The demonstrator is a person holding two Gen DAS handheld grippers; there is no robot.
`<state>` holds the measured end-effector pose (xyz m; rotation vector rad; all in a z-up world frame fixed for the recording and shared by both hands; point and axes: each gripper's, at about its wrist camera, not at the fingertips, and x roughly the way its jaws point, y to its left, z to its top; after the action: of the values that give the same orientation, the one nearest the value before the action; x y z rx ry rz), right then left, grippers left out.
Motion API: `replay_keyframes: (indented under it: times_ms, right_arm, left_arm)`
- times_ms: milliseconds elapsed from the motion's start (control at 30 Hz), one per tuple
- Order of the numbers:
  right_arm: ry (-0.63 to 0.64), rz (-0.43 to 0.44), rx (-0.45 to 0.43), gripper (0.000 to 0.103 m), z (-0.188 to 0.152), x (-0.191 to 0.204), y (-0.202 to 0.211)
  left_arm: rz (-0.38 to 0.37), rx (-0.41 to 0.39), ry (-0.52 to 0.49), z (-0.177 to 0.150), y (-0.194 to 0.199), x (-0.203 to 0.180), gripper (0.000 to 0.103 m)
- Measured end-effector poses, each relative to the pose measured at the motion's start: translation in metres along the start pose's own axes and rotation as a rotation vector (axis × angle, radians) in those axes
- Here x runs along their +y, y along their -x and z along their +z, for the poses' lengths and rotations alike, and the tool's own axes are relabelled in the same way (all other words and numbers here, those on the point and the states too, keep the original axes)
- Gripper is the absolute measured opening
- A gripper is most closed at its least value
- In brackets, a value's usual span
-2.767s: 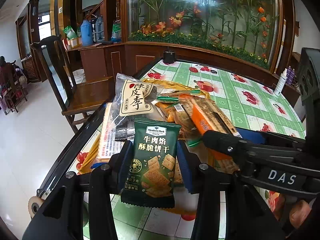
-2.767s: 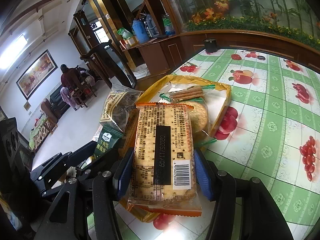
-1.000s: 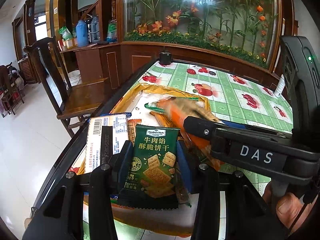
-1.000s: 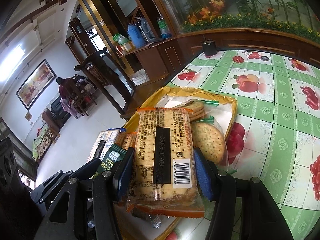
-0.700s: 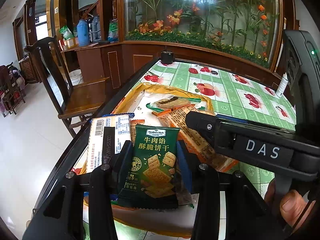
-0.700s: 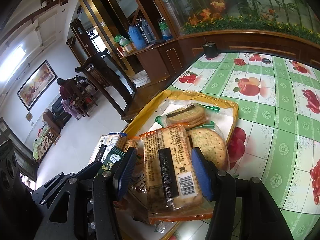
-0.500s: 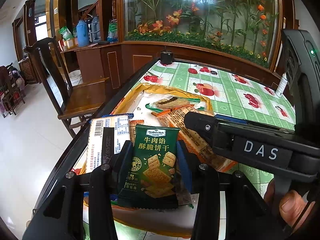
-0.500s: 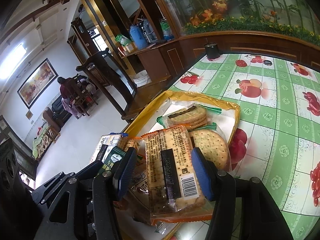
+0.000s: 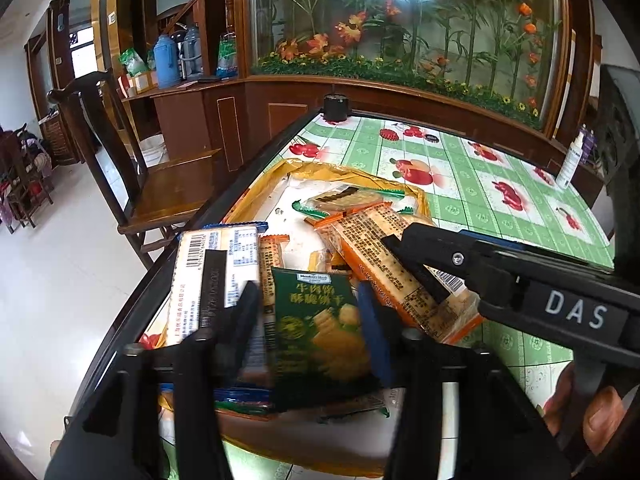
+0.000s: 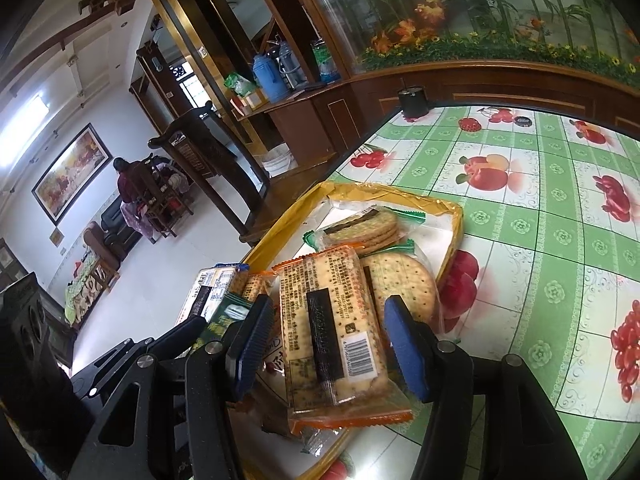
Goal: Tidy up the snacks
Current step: 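Lower the orange pack into the tray with the right tool while the left tool lowers the green pack, then open both tools to release the packs in the tray and withdraw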
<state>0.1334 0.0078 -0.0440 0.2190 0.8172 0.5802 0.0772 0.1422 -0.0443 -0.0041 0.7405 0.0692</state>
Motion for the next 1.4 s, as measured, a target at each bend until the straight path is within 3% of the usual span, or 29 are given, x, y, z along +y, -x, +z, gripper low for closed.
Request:
replay_keyframes:
  times_ms: [67, 833, 1000, 1133, 1300, 1400]
  right_arm:
    - [-0.003, -0.001, 0.000, 0.060, -0.001, -0.001, 0.002]
    - [-0.044, -0.029, -0.054, 0.060, -0.018, -0.017, 0.049]
    - [-0.075, -0.127, -0.050, 0.061, -0.020, -0.034, 0.041]
    - [-0.167, -0.065, -0.036, 0.061, -0.029, -0.050, 0.036]
    - [-0.157, -0.056, -0.049, 0.061, -0.039, -0.044, 0.046]
    - [-0.139, -0.069, -0.071, 0.068, -0.046, -0.039, 0.060]
  left_arm:
    - [0.008, 0.000, 0.001, -0.001, 0.000, -0.001, 0.084]
    - [-0.019, -0.016, 0.029, -0.013, 0.031, -0.003, 0.084]
    - [-0.017, -0.019, 0.028, -0.018, 0.041, 0.001, 0.084]
    - [-0.015, -0.035, 0.037, -0.019, 0.054, 0.005, 0.084]
    - [-0.026, -0.075, 0.033, -0.021, 0.072, 0.005, 0.084]
    - [-0.017, -0.096, 0.021, -0.022, 0.083, 0.003, 0.084]
